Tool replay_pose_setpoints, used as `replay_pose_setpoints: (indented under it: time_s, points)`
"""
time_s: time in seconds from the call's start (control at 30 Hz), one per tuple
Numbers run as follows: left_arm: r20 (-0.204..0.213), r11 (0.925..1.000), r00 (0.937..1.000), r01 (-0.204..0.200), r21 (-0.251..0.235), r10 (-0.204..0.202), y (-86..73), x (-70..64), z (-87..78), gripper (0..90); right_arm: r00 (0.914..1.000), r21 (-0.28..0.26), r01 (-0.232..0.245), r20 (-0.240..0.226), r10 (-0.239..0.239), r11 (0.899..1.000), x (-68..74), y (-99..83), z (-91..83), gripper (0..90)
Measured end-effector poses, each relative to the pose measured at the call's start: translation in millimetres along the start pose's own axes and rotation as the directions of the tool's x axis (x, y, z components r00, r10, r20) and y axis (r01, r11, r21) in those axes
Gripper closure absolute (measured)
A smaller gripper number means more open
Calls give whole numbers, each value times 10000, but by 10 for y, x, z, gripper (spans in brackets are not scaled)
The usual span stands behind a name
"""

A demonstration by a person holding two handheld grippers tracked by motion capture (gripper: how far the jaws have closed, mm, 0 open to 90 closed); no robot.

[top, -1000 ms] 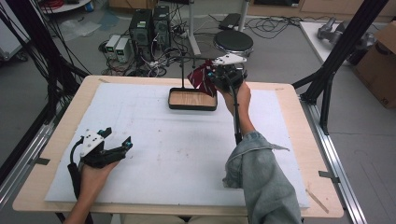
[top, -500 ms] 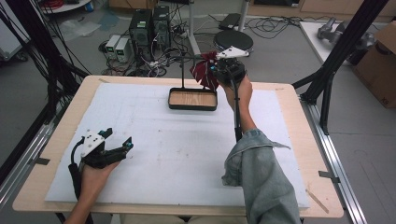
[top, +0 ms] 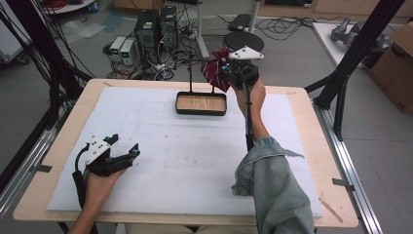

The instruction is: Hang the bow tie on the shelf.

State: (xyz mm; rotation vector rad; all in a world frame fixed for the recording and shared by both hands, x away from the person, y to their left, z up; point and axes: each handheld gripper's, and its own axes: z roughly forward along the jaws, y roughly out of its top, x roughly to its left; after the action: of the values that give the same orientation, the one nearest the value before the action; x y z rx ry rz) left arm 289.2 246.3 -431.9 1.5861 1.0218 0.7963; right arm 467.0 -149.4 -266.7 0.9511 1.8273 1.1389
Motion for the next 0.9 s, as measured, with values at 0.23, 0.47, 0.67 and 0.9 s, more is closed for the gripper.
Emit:
replay_pose_setpoints:
  time_s: [0.23, 0.47, 0.67, 0.9]
  points:
    - [59, 10000, 10000, -29, 84, 29, -12, -5, 19, 171, 10000, -256, -53, -76, 52, 9997, -55, -58, 116, 751]
    - [99, 9999, 9999, -20, 140, 19, -20, -10, 25, 171, 9992, -544, -291, -294, 276, 9981, -97, -85, 219, 751]
    - [101, 9999, 9999, -31, 151, 29, -25, -8, 24, 171, 9968, -818, -721, -414, 689, 9940, -117, -78, 253, 751]
    - [125, 9998, 9999, -17, 176, 15, -29, -1, 11, 171, 9976, -813, -695, -126, 687, 9943, -191, -20, 266, 751]
